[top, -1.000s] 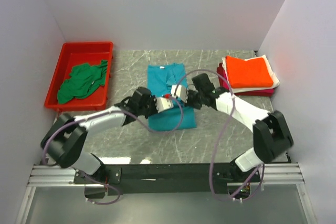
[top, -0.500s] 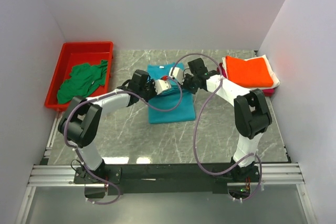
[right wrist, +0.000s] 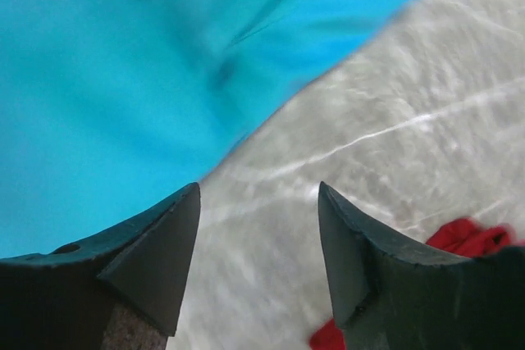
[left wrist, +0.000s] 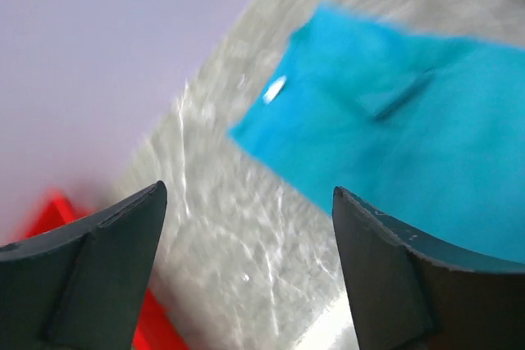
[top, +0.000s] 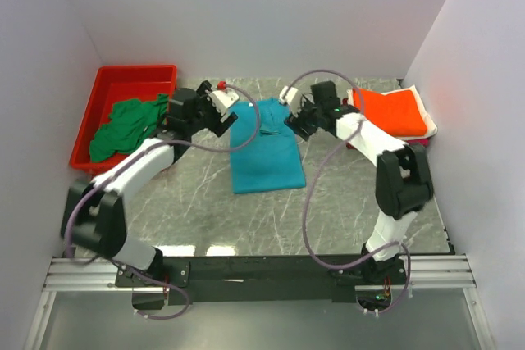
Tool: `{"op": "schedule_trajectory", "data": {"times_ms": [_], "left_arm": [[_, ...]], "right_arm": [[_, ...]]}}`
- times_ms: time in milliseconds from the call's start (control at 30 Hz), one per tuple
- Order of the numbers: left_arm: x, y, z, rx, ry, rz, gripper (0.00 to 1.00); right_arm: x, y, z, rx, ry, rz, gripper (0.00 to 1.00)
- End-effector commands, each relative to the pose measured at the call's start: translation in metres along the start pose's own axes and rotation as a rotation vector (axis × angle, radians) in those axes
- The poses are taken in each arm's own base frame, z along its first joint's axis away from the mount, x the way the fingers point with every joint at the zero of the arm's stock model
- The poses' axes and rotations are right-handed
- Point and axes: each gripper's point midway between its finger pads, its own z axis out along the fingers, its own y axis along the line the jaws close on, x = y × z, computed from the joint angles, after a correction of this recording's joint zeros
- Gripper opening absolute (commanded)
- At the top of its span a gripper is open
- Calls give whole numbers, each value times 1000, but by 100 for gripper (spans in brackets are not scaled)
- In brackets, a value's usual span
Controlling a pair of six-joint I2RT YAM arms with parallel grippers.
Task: Fold and stack the t-shirts
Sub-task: Fold the tshirt
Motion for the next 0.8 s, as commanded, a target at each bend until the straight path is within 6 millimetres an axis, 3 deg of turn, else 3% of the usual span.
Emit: {"op": "schedule_trajectory", "data": {"times_ms": [0,33,67,133,200,233,300,333,433,600,767], "left_arm": [[-12,-80,-39,359,-81,207,86],[6,-102,-51,428,-64,244,85],[11,-129,-56,491,-65,284,85],[42,-161,-68,545,11,333,85],[52,-194,-76,620,39,351,85],[65,-205,-80,650,76,356,85],[72,-226,-86,711,99,376,86],[82,-230,-86,725,145,378,85],[95,-236,-82,724,174,396,85],[110,-232,-64,677,219,415,84],[125,-221,-50,626,247,394,82]], "right_arm": [[-13,64,-53,-297,-161,-342,67],[-10,82,-69,-356,-193,-445,68],[15,112,-72,-457,-207,-537,68],[35,146,-77,-502,-200,-591,72],[41,154,-70,-454,-164,-634,73],[50,172,-68,-468,-141,-656,73],[51,170,-59,-402,-104,-665,73],[56,177,-55,-415,-88,-669,73],[59,171,-45,-371,-61,-634,73],[67,158,-31,-300,2,-615,73],[74,158,-26,-299,17,-637,72]]}}
